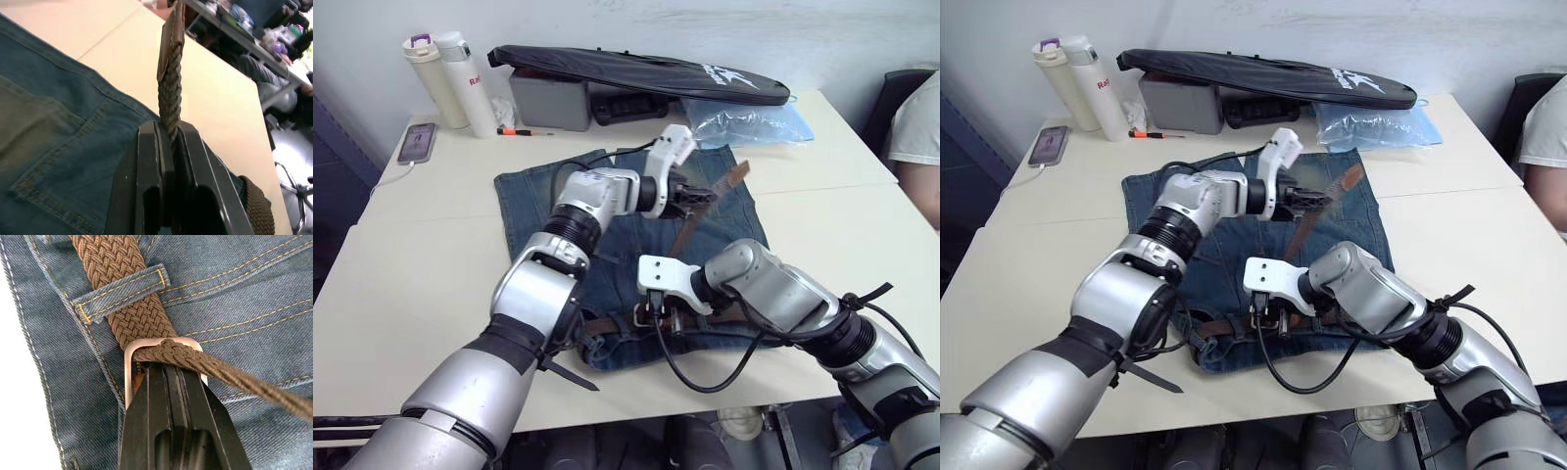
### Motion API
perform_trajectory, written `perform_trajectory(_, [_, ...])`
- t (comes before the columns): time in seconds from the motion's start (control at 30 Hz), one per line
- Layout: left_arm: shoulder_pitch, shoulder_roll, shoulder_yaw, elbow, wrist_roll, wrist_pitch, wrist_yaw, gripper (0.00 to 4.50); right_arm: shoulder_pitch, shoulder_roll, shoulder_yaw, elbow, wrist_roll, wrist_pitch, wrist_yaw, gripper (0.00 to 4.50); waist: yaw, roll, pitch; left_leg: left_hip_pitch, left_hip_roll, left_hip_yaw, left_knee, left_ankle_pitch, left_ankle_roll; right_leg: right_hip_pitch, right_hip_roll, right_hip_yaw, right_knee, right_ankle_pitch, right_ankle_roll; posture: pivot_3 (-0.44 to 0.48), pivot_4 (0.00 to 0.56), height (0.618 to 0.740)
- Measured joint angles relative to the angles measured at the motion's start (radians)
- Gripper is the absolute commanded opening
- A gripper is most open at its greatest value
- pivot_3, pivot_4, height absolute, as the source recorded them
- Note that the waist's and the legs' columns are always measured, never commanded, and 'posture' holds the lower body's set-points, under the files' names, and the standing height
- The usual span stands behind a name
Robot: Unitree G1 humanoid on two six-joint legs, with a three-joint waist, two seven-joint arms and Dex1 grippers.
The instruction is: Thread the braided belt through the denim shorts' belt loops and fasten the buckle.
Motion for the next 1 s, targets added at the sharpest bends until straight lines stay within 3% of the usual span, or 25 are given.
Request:
perform_trajectory(0.27, [-0.017,-0.055,-0.047,0.103,0.153,-0.116,-0.082,0.00,0.002,-0.001,0.024,-0.038,-0.033,0.016,-0.015,0.05,-0.001,0.000,0.000,0.000,0.000,0.000,0.000,-0.001,0.002,0.000,0.000,0.000,0.000,0.000,0.000,0.000,0.150,0.740])
perform_trajectory(0.6, [-0.054,-0.047,0.031,0.184,0.192,-0.154,0.022,0.00,0.001,-0.003,0.028,-0.051,-0.053,0.016,-0.006,0.05,0.000,0.000,0.000,-0.001,0.000,0.000,0.002,-0.003,0.005,0.000,-0.001,0.000,0.001,0.000,0.000,0.000,0.150,0.740])
perform_trajectory(0.83, [-0.053,0.050,0.058,0.156,0.196,-0.116,-0.064,0.00,0.033,0.001,-0.047,-0.061,-0.007,0.056,-0.023,0.05,0.000,0.004,-0.001,-0.003,0.000,0.000,0.002,-0.003,0.005,-0.002,0.000,-0.001,0.000,0.000,0.000,0.000,0.150,0.740])
perform_trajectory(1.0, [0.056,0.195,0.058,-0.077,0.186,0.040,-0.182,0.00,0.054,-0.032,-0.149,-0.072,0.069,0.119,-0.022,0.05,-0.003,0.007,0.001,-0.005,0.000,0.000,0.000,-0.003,0.006,-0.003,0.000,-0.001,0.002,0.001,0.001,0.000,0.150,0.740])
